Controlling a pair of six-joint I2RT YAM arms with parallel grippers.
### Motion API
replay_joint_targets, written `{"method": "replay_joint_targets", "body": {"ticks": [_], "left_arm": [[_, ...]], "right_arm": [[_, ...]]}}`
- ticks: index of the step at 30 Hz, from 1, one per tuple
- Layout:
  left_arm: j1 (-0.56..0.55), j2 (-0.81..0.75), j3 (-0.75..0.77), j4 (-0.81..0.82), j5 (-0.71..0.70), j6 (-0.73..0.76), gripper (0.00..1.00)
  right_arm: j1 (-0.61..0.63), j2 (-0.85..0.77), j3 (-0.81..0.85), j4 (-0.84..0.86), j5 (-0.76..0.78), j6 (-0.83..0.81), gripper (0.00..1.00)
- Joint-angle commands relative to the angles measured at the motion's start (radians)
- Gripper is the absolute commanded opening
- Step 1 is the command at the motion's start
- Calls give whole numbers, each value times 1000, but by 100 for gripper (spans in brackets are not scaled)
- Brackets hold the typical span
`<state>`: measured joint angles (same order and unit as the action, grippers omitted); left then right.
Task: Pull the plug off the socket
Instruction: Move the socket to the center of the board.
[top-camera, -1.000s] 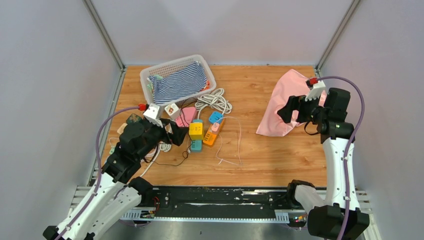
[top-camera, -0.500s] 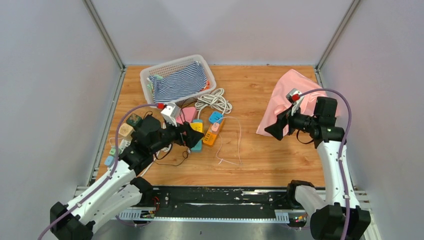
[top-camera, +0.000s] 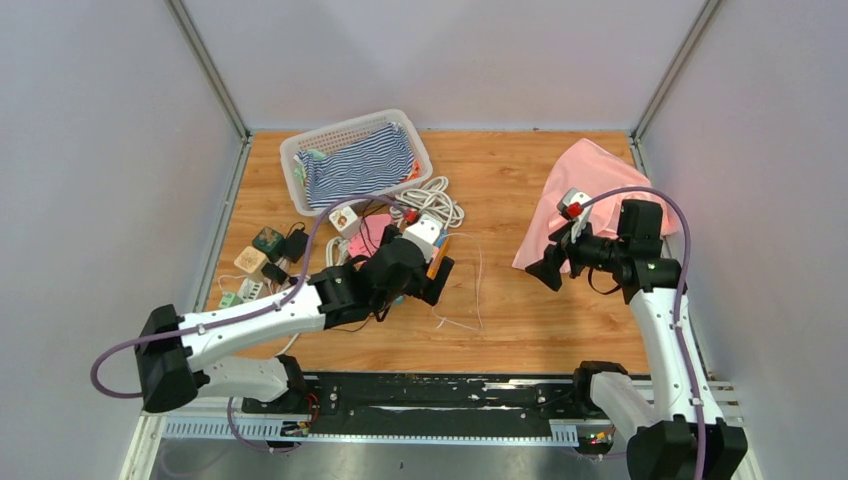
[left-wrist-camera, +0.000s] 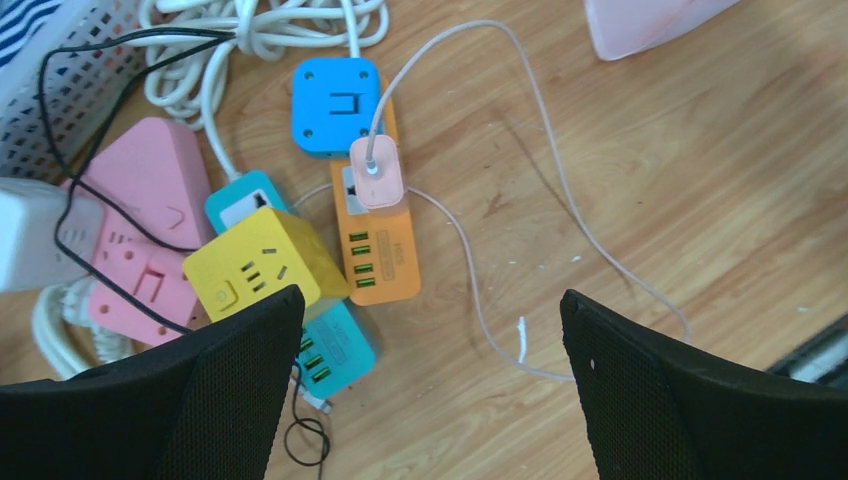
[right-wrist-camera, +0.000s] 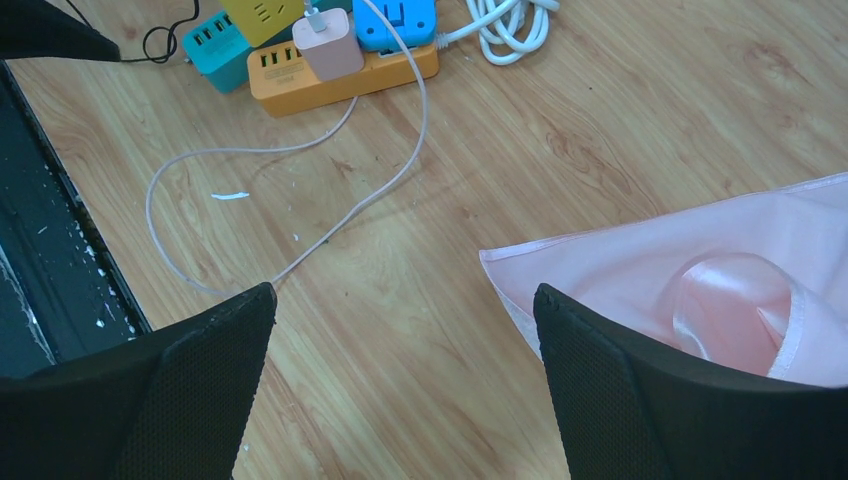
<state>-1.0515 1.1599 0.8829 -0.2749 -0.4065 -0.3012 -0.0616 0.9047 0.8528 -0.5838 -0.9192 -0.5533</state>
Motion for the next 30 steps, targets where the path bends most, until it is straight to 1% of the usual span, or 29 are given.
{"method": "replay_joint_targets", "body": {"ticks": [1, 6, 9, 11, 14, 16, 20, 23, 24, 26, 30], "left_arm": [[-31, 74, 47, -86, -205, 48, 100], [-28, 13, -50, 37, -176, 16, 100], [-12, -32, -105, 79, -166, -27, 100], [34, -54, -129, 91, -130, -76, 100], [136, -71, -156, 104, -29, -164, 100], [162, -76, -160, 101, -57, -200, 100], [165, -51, -132, 73, -188, -267, 99], [166, 10, -82, 42, -211, -295, 99], [166, 34, -64, 29, -219, -301, 99], [166, 80, -33, 7, -253, -310, 98], [167, 162, 2, -5, -305, -291, 95]], "right_arm": [[27, -21, -17, -25, 22, -41, 100], [36, -34, -27, -32, 31, -67, 100], [40, -34, -29, -33, 36, -72, 100], [45, -28, -29, -35, 41, -76, 100], [53, -20, -28, -41, 38, -79, 100], [55, -17, -28, -45, 29, -81, 100], [57, -5, -28, -45, 32, -83, 100], [57, 4, -28, -46, 39, -85, 100], [80, 6, -29, -47, 40, -85, 100], [88, 8, -30, -45, 41, -86, 100], [89, 13, -32, -46, 42, -86, 100]]}}
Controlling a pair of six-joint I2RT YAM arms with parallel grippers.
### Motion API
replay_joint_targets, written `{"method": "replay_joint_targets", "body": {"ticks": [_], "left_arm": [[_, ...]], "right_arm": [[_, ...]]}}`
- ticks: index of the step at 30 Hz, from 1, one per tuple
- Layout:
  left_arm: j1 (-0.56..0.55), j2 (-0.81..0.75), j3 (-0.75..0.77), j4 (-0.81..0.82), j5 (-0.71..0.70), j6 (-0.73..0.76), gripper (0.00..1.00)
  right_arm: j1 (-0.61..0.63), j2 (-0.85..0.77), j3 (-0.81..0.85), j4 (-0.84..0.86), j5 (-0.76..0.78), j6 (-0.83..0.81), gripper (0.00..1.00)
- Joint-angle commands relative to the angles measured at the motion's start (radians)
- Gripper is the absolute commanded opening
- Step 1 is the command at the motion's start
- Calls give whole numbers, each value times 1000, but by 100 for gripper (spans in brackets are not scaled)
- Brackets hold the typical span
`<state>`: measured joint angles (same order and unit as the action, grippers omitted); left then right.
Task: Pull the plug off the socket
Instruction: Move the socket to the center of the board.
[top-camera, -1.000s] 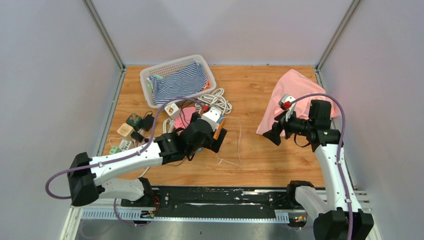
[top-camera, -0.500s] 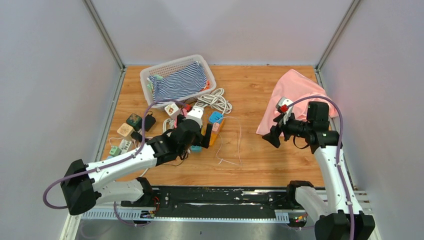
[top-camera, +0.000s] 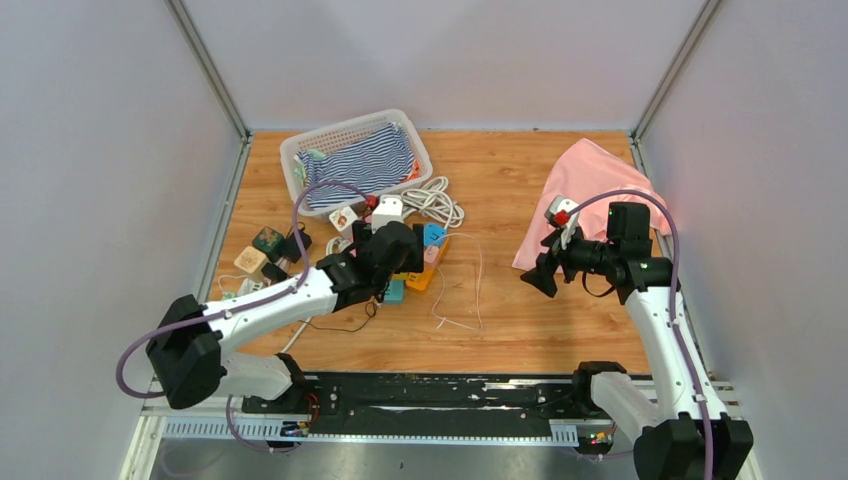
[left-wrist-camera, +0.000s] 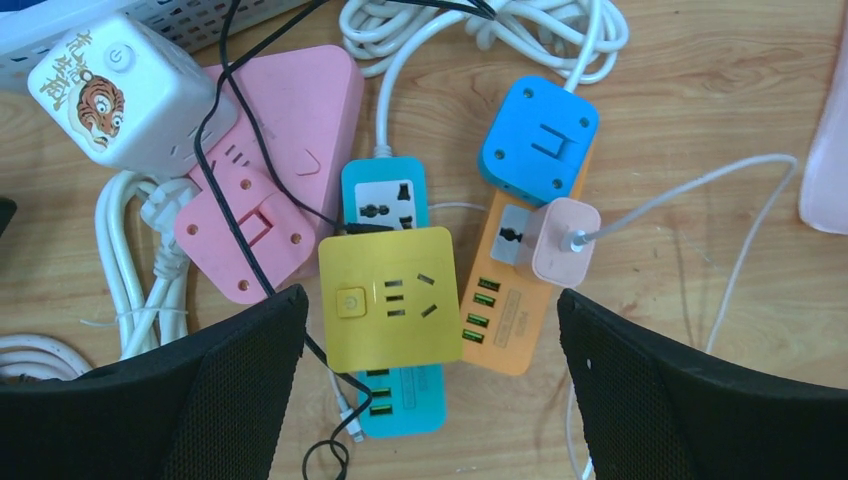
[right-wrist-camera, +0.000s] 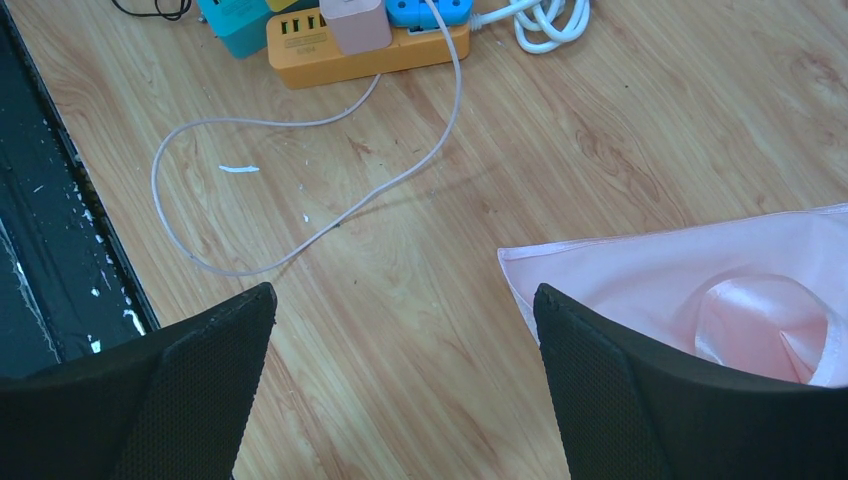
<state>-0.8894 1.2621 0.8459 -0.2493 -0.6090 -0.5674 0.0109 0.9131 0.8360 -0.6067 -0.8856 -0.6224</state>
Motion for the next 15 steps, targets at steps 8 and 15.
{"method": "replay_joint_targets", "body": {"ticks": [8, 15], "left_arm": [[34, 124, -6, 42, -98, -6, 85], [39, 163, -28, 68, -58, -29, 80]], "right_arm": [[20, 11, -17, -24, 5, -20, 100], [23, 18, -18, -28, 4, -24, 100]]}}
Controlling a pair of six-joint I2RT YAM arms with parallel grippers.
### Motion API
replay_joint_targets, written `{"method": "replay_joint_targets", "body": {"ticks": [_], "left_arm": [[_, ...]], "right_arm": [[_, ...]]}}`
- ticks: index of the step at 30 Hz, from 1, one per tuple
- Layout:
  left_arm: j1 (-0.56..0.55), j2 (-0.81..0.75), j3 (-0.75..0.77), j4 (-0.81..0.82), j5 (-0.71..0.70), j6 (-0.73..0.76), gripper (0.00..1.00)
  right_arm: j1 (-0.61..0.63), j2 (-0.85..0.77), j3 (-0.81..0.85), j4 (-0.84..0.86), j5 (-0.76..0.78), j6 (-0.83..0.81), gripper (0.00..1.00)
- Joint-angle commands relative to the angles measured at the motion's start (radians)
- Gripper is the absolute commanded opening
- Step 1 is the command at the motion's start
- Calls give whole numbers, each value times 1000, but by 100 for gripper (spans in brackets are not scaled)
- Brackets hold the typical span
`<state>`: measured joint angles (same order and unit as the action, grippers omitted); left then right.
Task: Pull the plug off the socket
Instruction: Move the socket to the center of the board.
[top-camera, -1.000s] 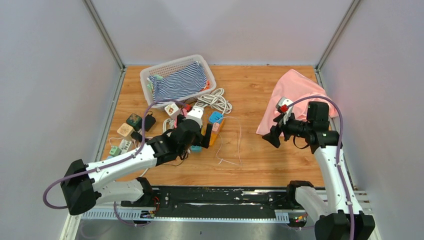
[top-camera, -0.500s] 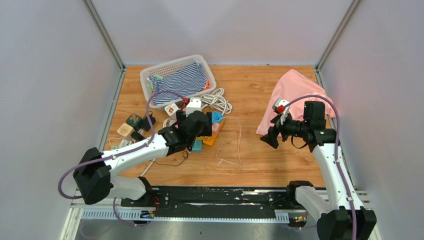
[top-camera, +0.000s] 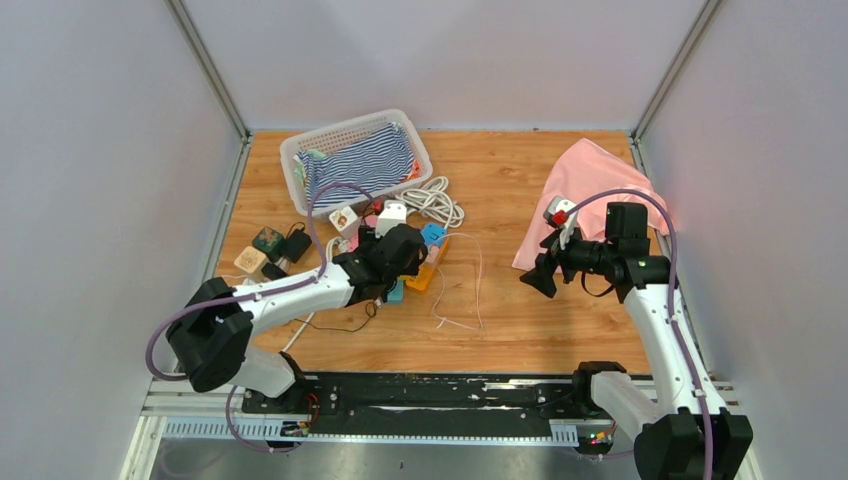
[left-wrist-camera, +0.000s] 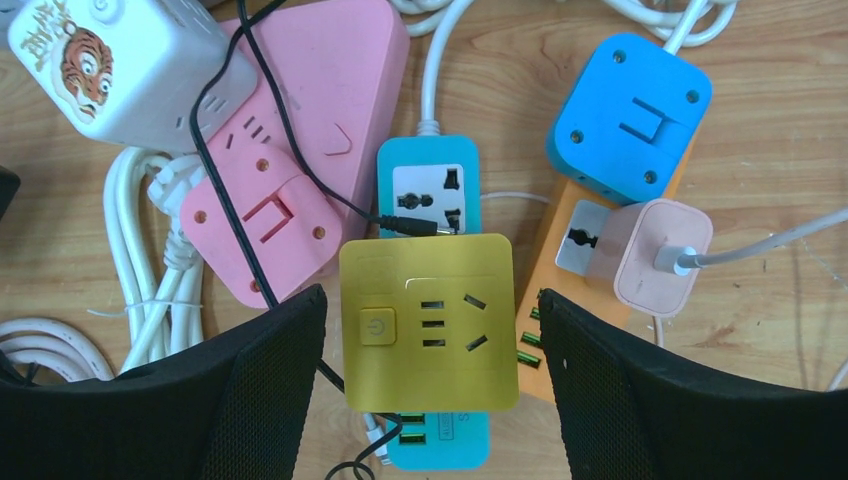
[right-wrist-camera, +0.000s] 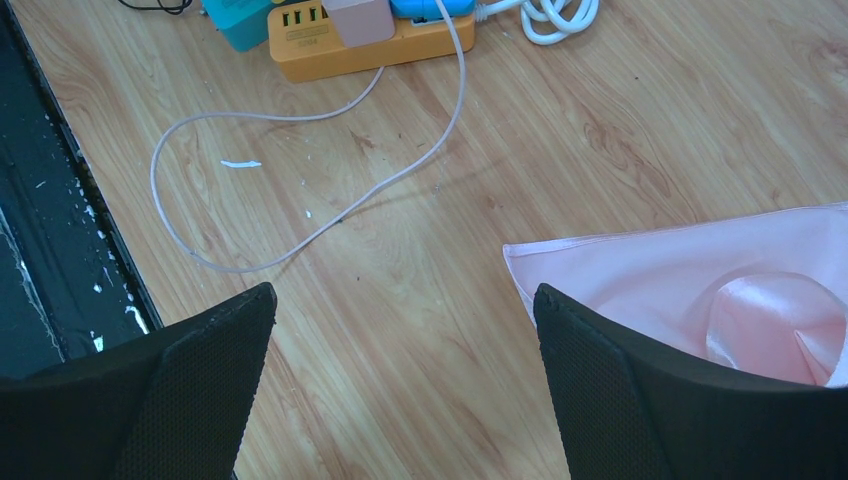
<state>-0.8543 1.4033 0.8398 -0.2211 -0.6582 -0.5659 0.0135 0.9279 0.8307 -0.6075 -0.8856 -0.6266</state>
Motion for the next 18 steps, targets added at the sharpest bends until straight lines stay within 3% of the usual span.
{"method": "replay_joint_targets", "body": {"ticks": [1, 9, 14, 18], "left_arm": [[4, 25, -25, 44, -9, -33, 80], [4, 57, -50, 66, -7, -47, 78], [5, 79, -50, 72, -4, -44, 66], [5, 82, -50, 47, 10, -40, 48]], "right_arm": [[20, 2, -13, -28, 2, -21, 100], [20, -2, -15, -29, -4, -22, 100], [20, -6, -15, -32, -6, -25, 100], [20, -8, -15, -34, -9, -27, 100]]}}
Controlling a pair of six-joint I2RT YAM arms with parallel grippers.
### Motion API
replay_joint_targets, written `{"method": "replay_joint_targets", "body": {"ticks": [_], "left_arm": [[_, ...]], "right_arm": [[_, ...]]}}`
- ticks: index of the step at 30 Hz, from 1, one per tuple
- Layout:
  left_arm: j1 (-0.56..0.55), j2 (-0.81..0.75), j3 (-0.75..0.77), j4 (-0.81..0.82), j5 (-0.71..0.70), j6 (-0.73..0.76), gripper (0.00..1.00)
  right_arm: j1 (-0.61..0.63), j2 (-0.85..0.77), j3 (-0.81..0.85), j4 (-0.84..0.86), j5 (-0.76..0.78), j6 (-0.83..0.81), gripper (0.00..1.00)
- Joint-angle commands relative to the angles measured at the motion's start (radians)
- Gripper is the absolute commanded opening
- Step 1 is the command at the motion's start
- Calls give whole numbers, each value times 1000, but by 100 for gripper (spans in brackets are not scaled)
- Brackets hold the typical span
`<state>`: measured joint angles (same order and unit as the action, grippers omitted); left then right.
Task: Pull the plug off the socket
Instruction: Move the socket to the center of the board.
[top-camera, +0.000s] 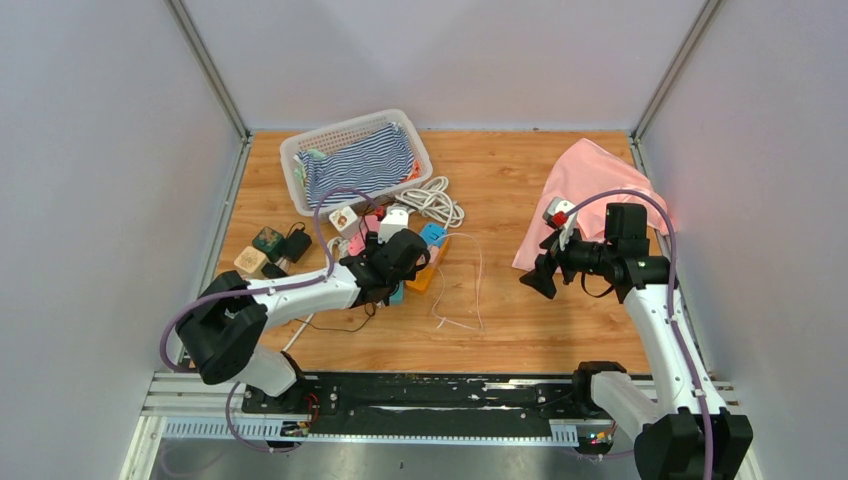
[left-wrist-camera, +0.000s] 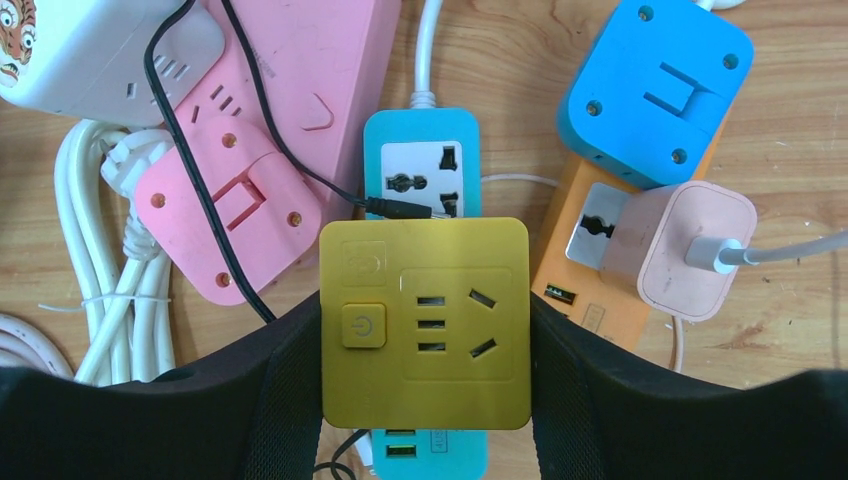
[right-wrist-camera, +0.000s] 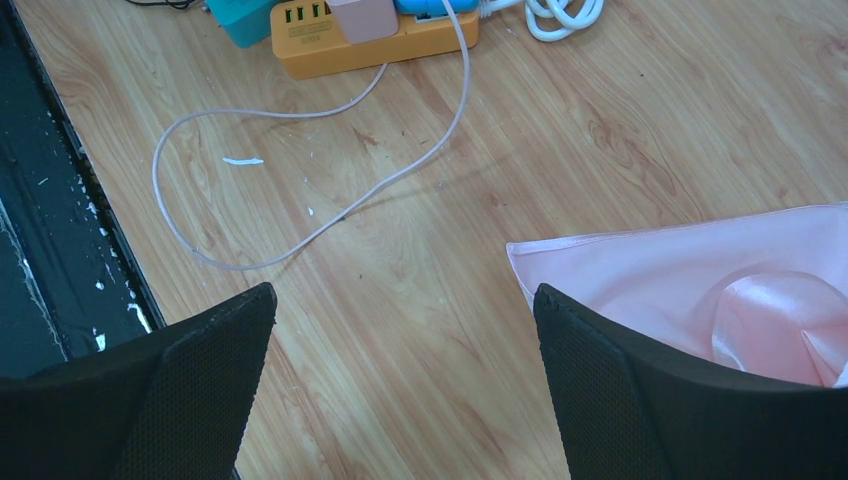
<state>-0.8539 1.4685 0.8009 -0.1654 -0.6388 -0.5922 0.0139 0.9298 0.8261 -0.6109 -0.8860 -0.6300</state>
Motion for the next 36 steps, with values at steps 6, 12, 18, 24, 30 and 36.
{"method": "replay_joint_targets", "body": {"ticks": [6, 12, 18, 24, 30, 36], "left_arm": [[4, -26, -30, -75, 29, 11, 28], [4, -95, -100, -94, 118, 41, 18], [3, -181, -187, -97, 243, 86, 15], [1, -327, -276, -107, 320, 102, 12], [1, -447, -333, -71, 359, 122, 9], [1, -460, -335, -60, 375, 132, 8]], "right_arm": [[20, -12, -8, -31, -14, -25, 100], [21, -9, -10, -33, -20, -25, 100], [22, -8, -10, -35, -27, -25, 100], [37, 2, -14, -34, -44, -25, 100], [58, 12, -13, -34, -44, -25, 100], [60, 9, -13, -38, -51, -25, 100]]}}
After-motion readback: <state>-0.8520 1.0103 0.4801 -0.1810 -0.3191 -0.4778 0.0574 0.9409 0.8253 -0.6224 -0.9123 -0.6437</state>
